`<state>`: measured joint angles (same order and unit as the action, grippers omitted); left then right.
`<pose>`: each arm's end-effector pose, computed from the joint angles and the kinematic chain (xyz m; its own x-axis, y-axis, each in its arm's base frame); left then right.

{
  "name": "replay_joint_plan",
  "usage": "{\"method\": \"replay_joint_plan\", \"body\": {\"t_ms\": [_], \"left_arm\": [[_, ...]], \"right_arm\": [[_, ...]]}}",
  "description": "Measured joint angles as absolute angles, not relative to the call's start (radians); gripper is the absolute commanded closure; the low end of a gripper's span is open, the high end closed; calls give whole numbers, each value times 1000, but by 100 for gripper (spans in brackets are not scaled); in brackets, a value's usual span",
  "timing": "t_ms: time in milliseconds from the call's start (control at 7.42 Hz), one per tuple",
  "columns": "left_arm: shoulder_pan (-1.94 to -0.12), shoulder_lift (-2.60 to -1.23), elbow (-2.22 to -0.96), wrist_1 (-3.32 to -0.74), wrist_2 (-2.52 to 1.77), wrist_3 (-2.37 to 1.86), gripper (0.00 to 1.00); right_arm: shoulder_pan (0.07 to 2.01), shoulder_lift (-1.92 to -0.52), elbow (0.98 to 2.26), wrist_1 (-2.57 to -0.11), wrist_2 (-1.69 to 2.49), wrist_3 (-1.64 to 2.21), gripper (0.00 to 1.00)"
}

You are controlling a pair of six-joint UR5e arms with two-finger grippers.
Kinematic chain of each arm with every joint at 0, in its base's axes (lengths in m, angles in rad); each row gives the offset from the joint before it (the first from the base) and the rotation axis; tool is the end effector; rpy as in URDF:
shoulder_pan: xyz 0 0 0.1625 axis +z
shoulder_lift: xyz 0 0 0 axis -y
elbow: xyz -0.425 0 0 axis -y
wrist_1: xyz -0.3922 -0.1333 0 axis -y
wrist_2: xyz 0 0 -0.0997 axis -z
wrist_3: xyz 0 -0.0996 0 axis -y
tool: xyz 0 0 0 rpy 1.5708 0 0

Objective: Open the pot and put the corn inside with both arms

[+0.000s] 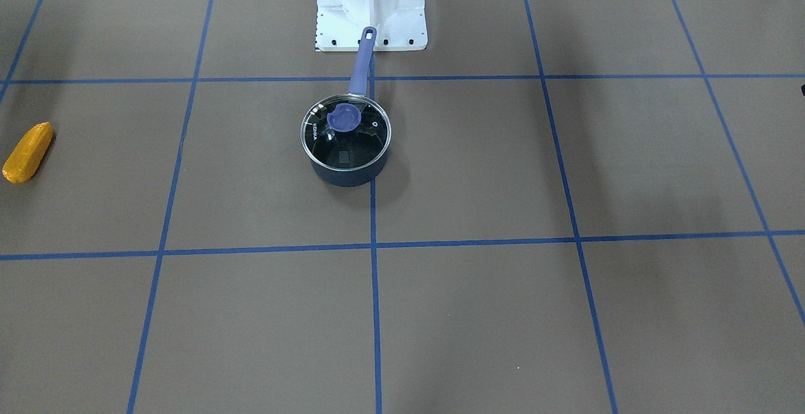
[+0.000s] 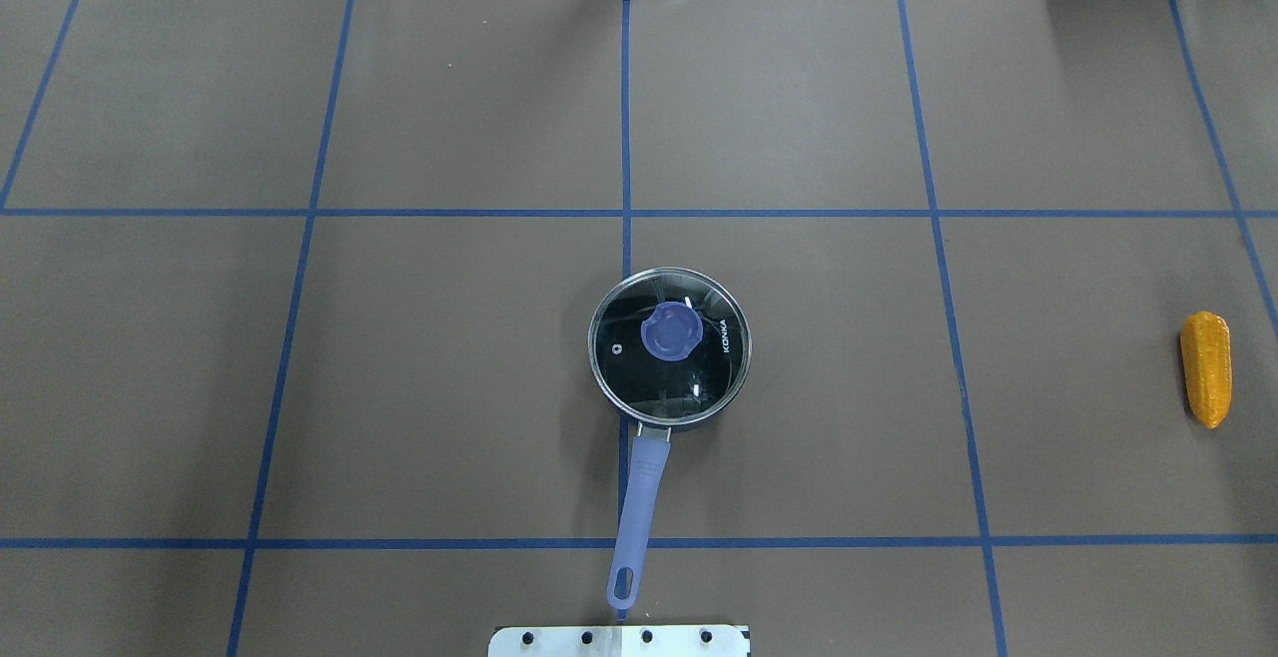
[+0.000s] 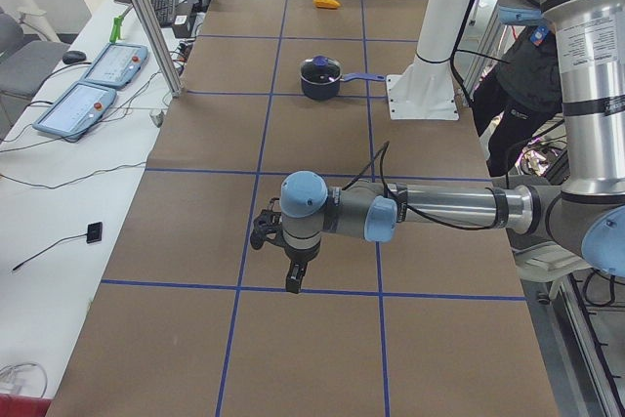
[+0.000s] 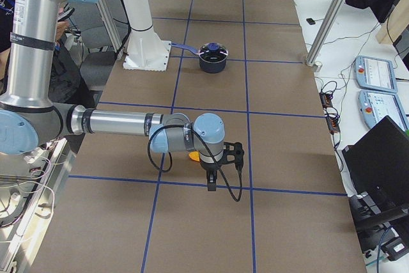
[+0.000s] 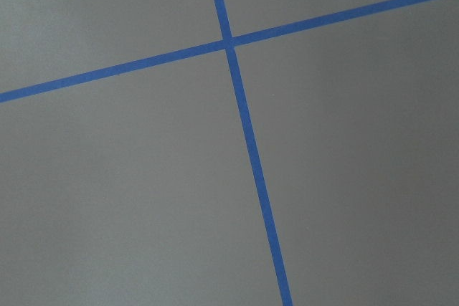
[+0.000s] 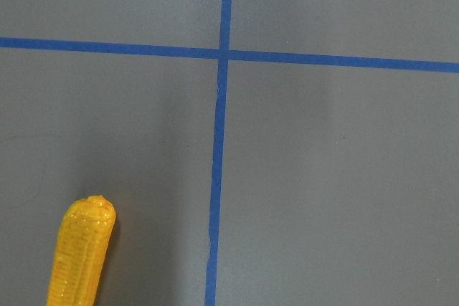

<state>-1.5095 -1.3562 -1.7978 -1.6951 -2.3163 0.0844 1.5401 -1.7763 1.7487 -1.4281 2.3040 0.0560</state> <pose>-0.0405 -0.4137 0.6318 0.7200 0.2202 -0.6581 -0.1218 0.9737 0.1925 0.0539 -0.4147 0.6514 0.7409 -0.0439 0.6702 -0.0110 0.9969 0.0775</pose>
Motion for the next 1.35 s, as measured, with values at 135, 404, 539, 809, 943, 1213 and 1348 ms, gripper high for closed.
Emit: {"method": "replay_joint_plan", "body": {"t_ms": [135,404,539,809,943,1213,1348], "left_arm": [[-1509,-1356,-1803,-1694,-2316,84,2],[-1509,-1355,-1818,-1691,-2316,84,2],[-1509,-1356,-1826,-1691,-2316,84,2],[-1509,-1362,-1851,-1691,-2316,83,2],[-1509,-1369,-1871,-1696,-2317,82,2],[-1509,-1423,-1882,-1749,-2330,78,2],[-1509,-1441,-1874,-1769,-2373,75,2]], "right_arm": [[1540,-1776,1750,-1428,2306,56,0],[1541,-1778,1775,-1428,2308,57,0],[1541,-1781,1794,-1429,2309,57,0],[1540,-1765,1806,-1391,2308,58,0],[1540,-1755,1799,-1325,2307,59,0],[1539,-1747,1769,-1191,2346,59,0],[1540,-1743,1755,-1153,2378,60,0]]}}
